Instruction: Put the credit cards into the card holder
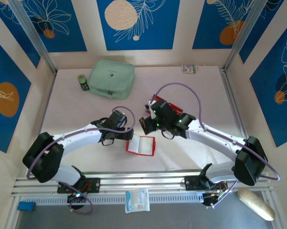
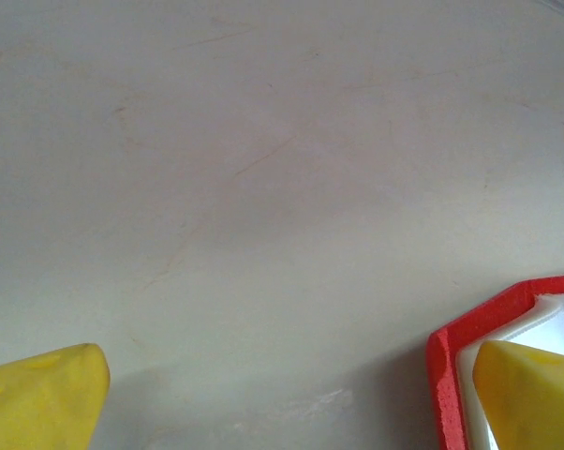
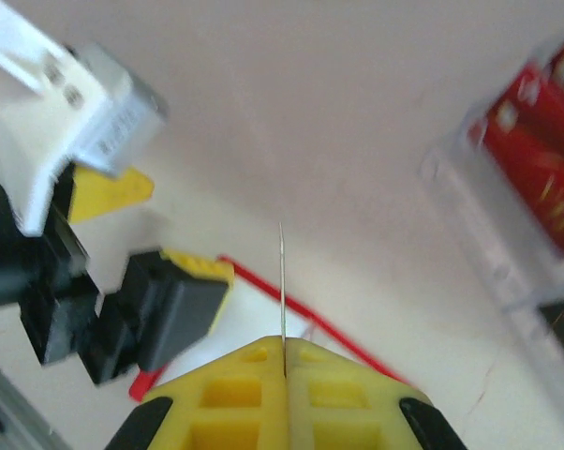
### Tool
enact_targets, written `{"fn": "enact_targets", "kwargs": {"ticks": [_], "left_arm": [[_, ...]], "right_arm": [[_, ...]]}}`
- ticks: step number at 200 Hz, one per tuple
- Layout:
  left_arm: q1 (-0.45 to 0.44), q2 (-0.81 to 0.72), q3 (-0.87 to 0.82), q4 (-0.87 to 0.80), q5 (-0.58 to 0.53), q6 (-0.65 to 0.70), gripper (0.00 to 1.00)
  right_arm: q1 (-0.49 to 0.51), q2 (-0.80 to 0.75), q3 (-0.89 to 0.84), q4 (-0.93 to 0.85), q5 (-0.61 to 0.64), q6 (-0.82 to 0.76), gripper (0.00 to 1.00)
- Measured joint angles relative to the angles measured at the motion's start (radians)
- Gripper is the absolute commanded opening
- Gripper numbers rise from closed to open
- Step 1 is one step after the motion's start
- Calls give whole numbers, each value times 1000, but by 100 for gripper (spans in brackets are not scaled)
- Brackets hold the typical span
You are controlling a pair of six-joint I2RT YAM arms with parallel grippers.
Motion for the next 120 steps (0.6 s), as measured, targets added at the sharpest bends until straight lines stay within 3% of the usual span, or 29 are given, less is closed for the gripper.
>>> {"fn": "enact_targets", "kwargs": {"ticks": [44, 120], "left_arm": [[0, 0, -11, 0, 4, -6, 100], [0, 0, -13, 0, 4, -6, 100]], "right_arm": [[10, -13, -182, 125, -69, 203, 0], [20, 78, -213, 290, -133, 314, 0]]}}
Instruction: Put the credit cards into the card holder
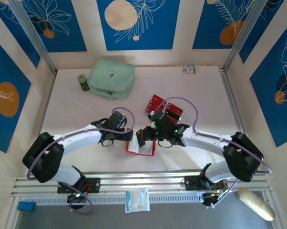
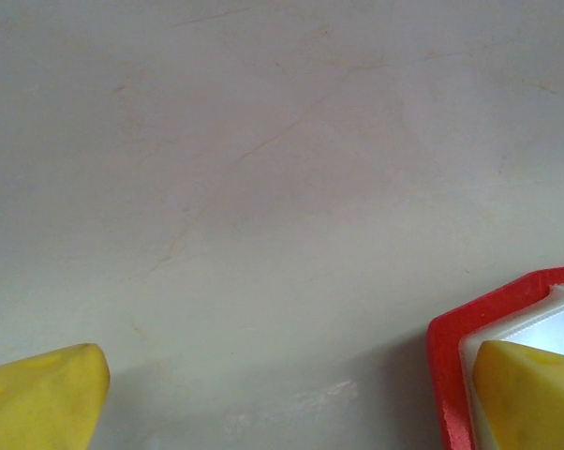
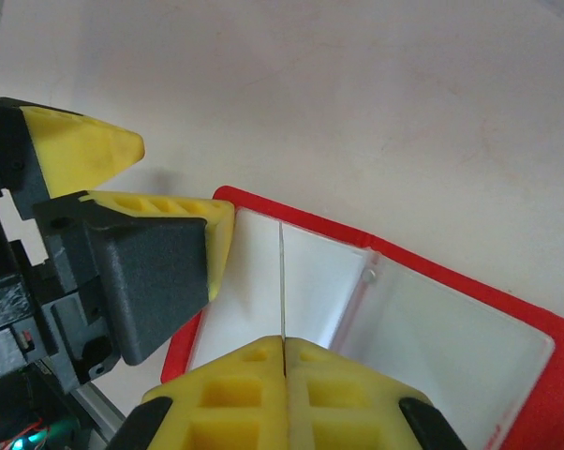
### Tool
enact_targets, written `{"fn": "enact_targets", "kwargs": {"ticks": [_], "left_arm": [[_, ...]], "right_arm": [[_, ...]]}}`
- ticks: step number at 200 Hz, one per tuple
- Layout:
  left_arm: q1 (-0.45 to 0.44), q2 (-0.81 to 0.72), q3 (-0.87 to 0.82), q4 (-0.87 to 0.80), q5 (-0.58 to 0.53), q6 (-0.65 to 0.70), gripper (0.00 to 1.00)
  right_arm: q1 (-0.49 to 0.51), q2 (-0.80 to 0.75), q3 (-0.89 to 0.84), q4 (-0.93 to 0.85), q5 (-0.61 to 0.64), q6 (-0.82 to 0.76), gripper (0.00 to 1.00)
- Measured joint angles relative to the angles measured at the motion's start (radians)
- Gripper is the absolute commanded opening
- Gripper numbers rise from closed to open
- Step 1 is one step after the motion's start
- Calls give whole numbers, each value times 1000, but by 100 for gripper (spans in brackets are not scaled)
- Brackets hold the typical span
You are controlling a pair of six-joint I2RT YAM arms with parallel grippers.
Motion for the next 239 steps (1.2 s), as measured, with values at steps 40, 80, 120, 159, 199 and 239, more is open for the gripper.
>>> {"fn": "enact_targets", "kwargs": {"ticks": [40, 80, 120, 159, 199, 239], "left_arm": [[0, -3, 0, -1, 2, 0, 100], [0, -40, 0, -13, 6, 0, 100], [-2, -61, 0, -15, 30, -22, 100], [-31, -65, -26, -2, 40, -53, 100], [-74, -66, -92, 7, 39, -82, 100], [-111, -65, -130, 11, 16, -100, 100]], "right_arm": [[0, 73, 0, 39, -11, 12, 0], [0, 98, -3, 65, -18, 23, 0], [0, 98, -16, 80, -24, 31, 0], [0, 98, -18, 92, -29, 38, 0], [0, 98, -28, 102, -29, 39, 0], [0, 99, -31, 109, -34, 49, 0]]}}
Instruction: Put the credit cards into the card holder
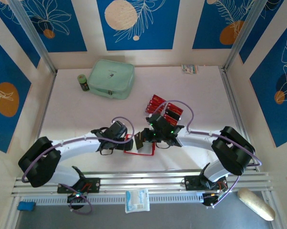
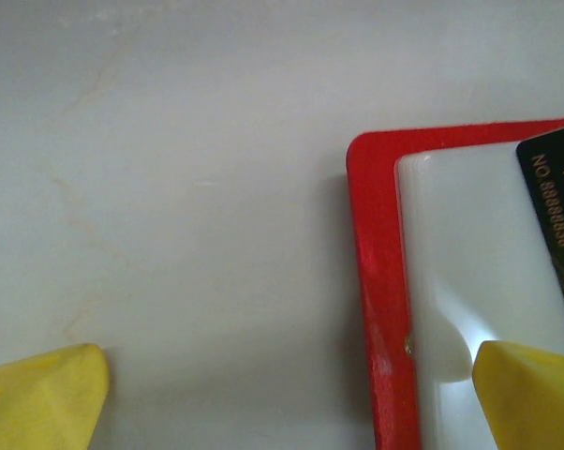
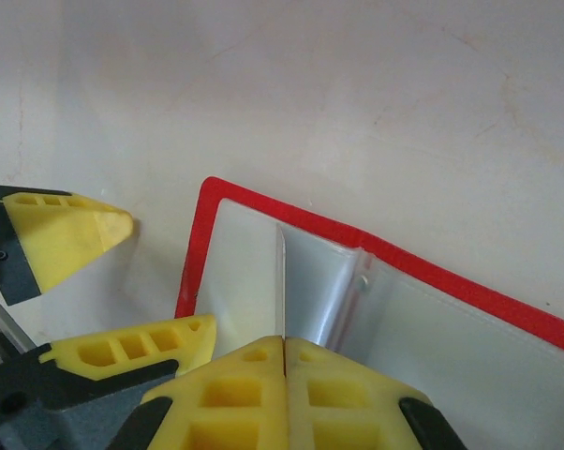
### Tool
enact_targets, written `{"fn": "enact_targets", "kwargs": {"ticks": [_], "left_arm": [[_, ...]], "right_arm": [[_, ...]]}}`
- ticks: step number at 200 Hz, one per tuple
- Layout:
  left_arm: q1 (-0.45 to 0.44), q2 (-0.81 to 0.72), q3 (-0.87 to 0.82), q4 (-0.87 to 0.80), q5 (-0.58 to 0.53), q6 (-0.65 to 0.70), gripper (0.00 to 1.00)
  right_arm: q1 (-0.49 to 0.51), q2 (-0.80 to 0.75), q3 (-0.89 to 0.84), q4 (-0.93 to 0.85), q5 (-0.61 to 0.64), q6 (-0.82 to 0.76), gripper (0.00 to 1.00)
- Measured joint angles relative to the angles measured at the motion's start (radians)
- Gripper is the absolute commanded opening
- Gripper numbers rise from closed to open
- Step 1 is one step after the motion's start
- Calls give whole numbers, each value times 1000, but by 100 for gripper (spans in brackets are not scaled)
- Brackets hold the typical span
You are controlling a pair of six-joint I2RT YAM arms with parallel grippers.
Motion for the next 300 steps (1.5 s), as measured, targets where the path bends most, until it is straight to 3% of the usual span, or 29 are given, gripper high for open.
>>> {"fn": "enact_targets", "kwargs": {"ticks": [37, 119, 203, 300], "left_arm": [[-28, 3, -9, 0, -45, -10, 100], [-61, 3, -31, 11, -108, -55, 100], [-74, 3, -36, 11, -131, -85, 100], [-82, 3, -43, 22, -146, -104, 100]], "right_arm": [[-5, -7, -18, 16, -3, 8, 0], [-52, -204, -221, 171, 24, 92, 0], [23, -192, -310, 388, 141, 203, 0], [77, -151, -365, 476, 261, 293, 0]]}}
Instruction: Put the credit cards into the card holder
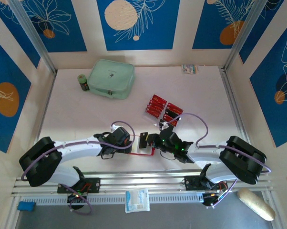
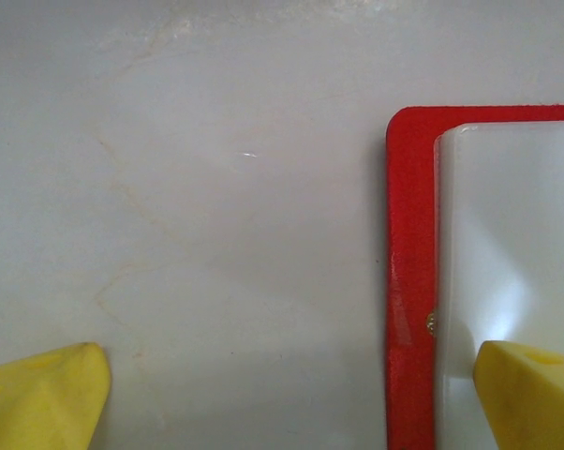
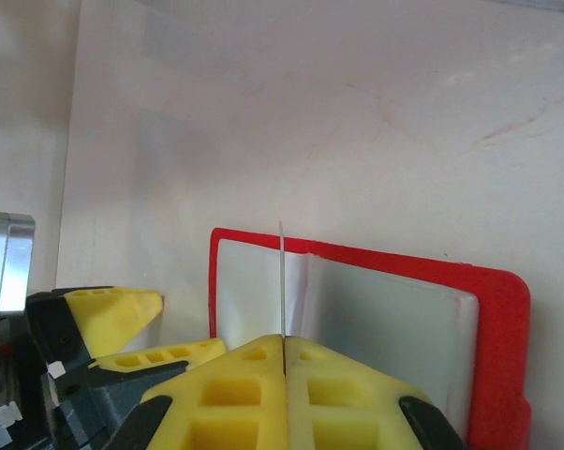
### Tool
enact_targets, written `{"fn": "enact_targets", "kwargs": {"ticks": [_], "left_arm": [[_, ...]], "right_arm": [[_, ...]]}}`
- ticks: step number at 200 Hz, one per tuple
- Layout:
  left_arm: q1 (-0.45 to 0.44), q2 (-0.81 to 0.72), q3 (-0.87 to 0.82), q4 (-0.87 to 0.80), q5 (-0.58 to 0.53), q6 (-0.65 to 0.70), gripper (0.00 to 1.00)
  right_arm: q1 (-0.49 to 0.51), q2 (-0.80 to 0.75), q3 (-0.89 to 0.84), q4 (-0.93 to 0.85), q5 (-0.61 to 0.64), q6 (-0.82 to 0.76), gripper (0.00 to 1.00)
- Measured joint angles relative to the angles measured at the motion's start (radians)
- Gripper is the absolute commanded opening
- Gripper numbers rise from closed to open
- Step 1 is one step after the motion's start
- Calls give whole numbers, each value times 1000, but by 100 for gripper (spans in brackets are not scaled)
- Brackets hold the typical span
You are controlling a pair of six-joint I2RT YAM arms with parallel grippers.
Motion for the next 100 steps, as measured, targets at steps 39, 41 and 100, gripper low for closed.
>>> {"fn": "enact_targets", "kwargs": {"ticks": [39, 41, 100], "left_arm": [[-5, 0, -5, 6, -7, -4, 100], [-5, 0, -5, 6, -7, -4, 100], [-6, 0, -7, 9, -10, -4, 100]], "right_arm": [[7, 24, -15, 41, 15, 26, 0], [7, 24, -15, 43, 16, 26, 0], [27, 27, -16, 75, 34, 32, 0]]}}
